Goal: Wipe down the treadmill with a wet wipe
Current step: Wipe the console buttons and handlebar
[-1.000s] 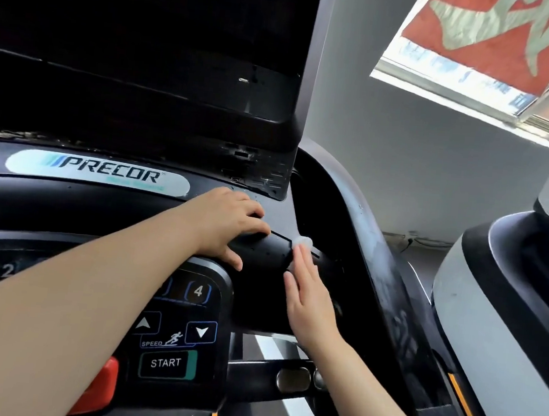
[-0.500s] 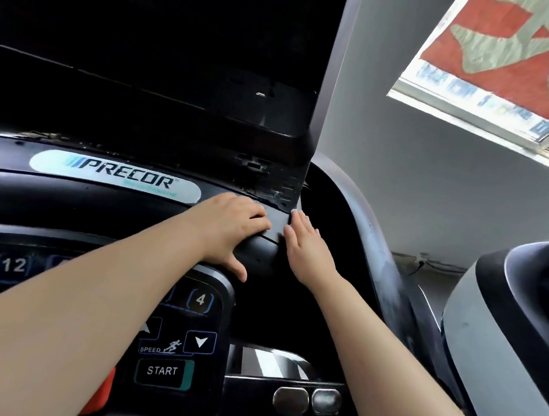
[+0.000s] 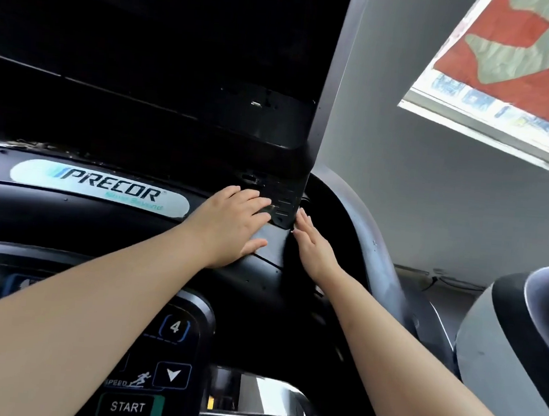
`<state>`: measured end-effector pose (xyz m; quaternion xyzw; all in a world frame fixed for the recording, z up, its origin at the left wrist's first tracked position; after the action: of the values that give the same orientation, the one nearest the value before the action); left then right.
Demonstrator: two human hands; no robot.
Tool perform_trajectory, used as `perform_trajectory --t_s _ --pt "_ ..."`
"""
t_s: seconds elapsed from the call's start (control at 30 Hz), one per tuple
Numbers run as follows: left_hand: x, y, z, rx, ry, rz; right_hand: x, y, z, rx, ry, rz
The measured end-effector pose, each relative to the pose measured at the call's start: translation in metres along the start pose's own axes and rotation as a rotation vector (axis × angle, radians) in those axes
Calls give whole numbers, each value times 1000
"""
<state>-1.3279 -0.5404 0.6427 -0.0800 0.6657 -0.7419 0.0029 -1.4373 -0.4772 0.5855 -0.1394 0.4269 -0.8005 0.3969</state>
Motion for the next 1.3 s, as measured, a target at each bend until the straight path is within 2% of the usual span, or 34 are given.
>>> perform_trajectory --t_s 0.13,0.33,0.53,0.77,0.9,1.07,1.3 --pt "3 12 -2 -10 5 38 23 -9 5 1 -57 35" --pt "3 6 1 -53 21 -134 51 -21 16 -147 -149 60" --pt "2 5 0 -60 34 -167 72 -24 12 -233 -158 34" --pt "2 7 1 -79 31 -169 54 -16 0 -250 -204 47" --pt "2 8 2 -76 19 -190 71 -21 -1 -322 -163 21" --pt "2 7 3 -43 6 -225 71 -22 1 -245 -103 -59" --pt "3 6 4 -17 -1 -211 13 -18 14 -111 -77 -104"
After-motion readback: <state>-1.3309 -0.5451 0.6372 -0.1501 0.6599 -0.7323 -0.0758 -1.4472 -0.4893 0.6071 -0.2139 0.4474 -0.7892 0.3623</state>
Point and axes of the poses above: each hand's wrist, its own x-axis towards the middle knuckle, its own y-axis out of the palm, z = x × y, the point moved 10 cm from there along x, towards the middle knuckle, and after that the axes turned 4 degrees about -x, right-handed, at the moved point
